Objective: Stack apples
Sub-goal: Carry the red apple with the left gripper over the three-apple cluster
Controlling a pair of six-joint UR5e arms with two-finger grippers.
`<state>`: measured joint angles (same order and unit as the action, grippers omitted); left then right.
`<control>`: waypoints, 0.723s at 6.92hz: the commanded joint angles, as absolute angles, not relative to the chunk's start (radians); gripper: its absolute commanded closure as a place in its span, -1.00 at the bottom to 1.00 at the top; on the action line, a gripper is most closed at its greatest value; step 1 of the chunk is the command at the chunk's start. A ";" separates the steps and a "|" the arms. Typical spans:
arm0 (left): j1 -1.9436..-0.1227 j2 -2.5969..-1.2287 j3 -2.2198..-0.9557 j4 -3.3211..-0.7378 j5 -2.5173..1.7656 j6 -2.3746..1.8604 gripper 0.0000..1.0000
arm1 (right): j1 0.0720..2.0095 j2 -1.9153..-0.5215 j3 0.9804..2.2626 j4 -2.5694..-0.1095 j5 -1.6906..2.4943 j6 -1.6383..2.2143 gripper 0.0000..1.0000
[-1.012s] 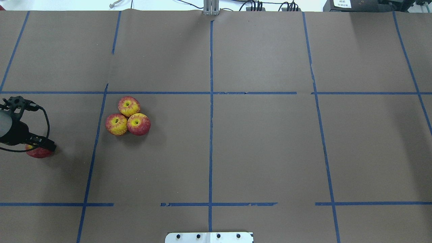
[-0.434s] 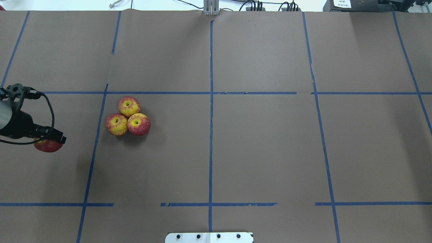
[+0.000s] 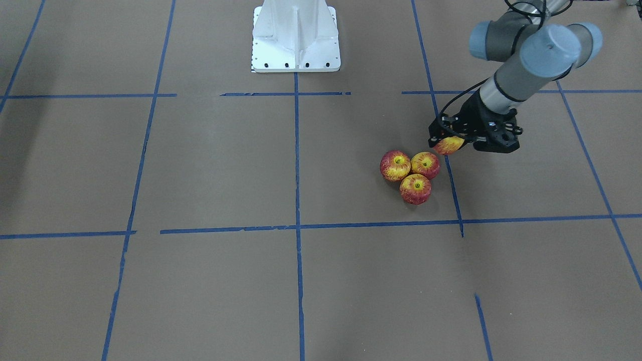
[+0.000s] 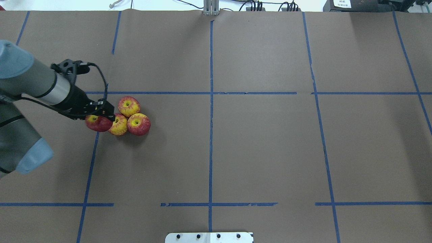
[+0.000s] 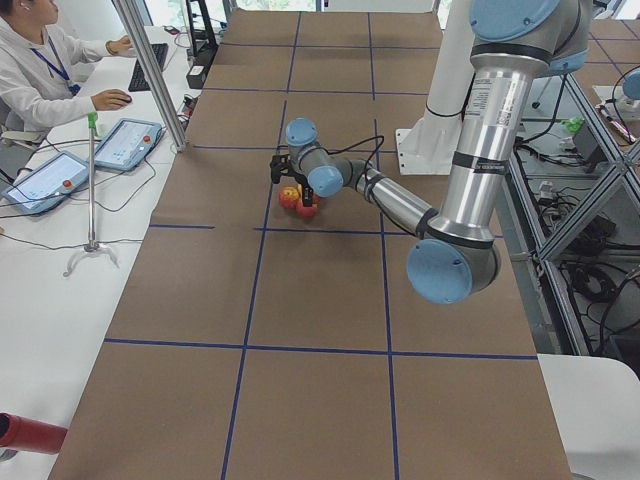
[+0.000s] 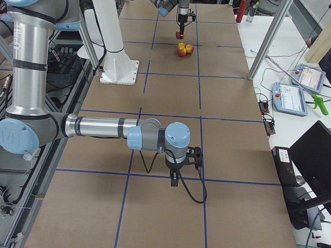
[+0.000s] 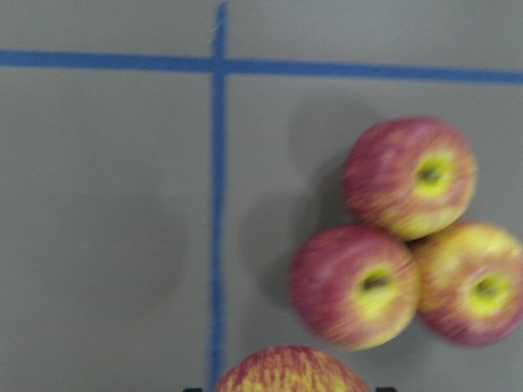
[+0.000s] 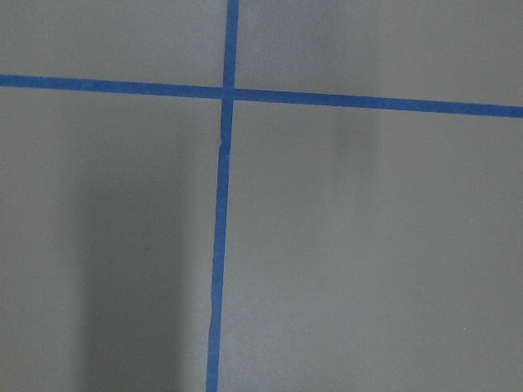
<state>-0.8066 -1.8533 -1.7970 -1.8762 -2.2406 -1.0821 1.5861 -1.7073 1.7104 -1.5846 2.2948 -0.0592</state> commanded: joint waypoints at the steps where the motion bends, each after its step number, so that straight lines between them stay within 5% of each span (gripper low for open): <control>1: -0.766 -1.954 -1.724 -1.816 -2.234 -1.106 1.00 | 1.586 -1.707 1.710 -1.585 2.295 -0.060 -1.00; 5: -0.759 -1.974 -1.726 -1.812 -2.134 -1.104 1.00 | 1.586 -1.707 1.710 -1.585 2.295 -0.060 -1.00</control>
<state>-0.7597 -1.9733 -1.7234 -1.8124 -2.1695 -1.1045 1.5861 -1.7073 1.7104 -1.5846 2.2948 -0.0597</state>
